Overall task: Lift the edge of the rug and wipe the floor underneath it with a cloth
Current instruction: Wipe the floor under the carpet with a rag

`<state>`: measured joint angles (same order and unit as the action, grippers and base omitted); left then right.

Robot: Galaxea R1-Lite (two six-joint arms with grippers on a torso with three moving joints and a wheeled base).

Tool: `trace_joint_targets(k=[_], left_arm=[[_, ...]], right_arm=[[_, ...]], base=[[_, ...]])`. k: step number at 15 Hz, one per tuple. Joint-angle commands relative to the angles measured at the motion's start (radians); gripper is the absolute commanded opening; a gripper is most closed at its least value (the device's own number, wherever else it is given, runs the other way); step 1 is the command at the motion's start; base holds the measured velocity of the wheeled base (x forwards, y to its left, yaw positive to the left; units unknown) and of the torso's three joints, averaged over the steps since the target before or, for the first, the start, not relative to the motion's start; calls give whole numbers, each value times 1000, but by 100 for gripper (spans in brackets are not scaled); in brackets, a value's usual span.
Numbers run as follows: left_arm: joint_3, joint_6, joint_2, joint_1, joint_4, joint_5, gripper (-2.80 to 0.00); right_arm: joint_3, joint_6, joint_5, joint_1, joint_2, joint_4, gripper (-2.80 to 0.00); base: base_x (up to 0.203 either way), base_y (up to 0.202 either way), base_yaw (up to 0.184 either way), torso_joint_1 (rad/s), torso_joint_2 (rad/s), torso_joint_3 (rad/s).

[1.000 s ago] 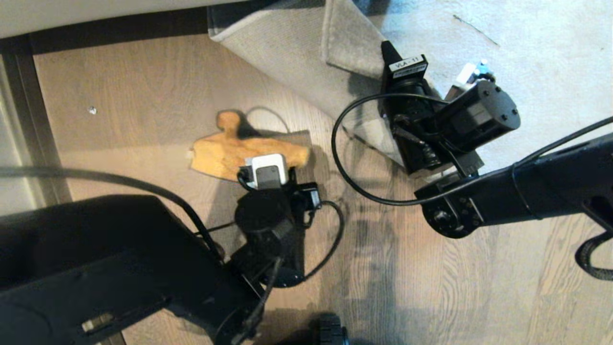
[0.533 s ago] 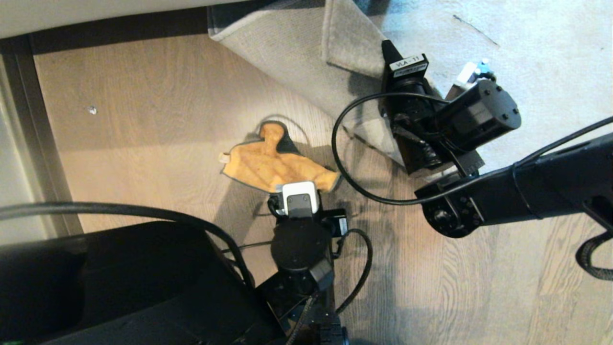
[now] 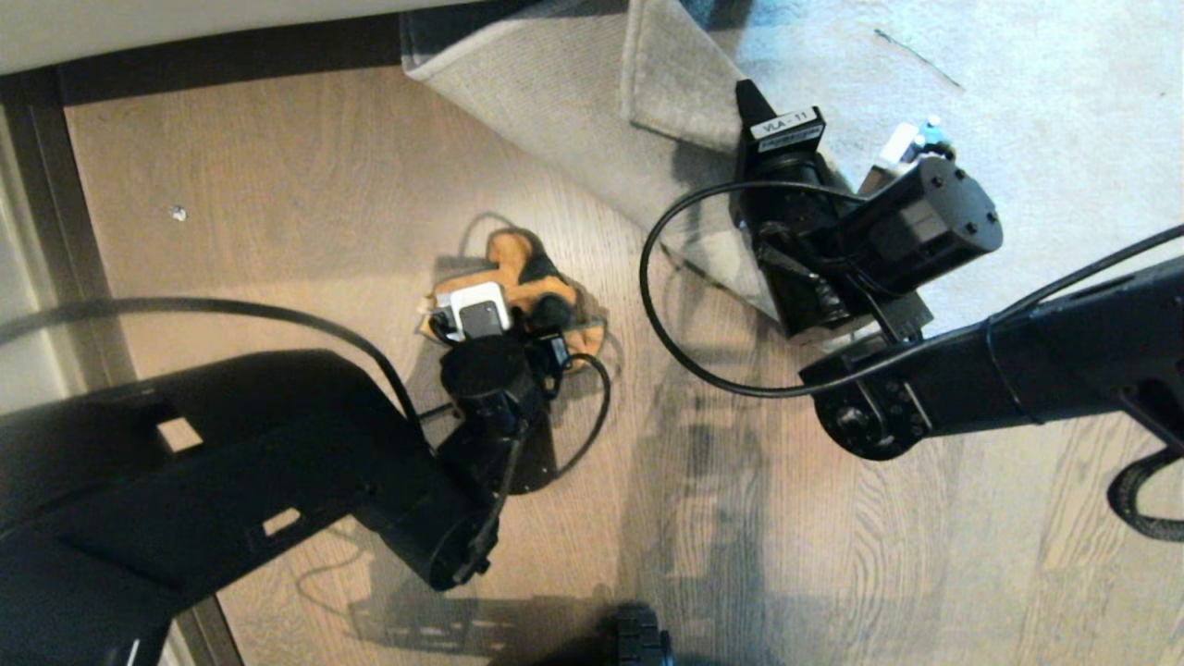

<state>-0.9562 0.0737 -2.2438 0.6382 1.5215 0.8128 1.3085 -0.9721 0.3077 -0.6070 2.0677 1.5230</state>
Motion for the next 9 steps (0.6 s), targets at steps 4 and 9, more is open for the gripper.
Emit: trace_joint_targets(k=[4, 9], left_arm=[[-40, -30, 64, -232, 49, -97, -280], [-34, -66, 151, -260, 49, -143, -280]], right_arm=[[2, -3, 2, -4, 2, 47, -280], [2, -2, 4, -11, 0, 47, -280]], base=[[0, 0, 0, 0, 0, 0], [0, 0, 0, 0, 0, 0]])
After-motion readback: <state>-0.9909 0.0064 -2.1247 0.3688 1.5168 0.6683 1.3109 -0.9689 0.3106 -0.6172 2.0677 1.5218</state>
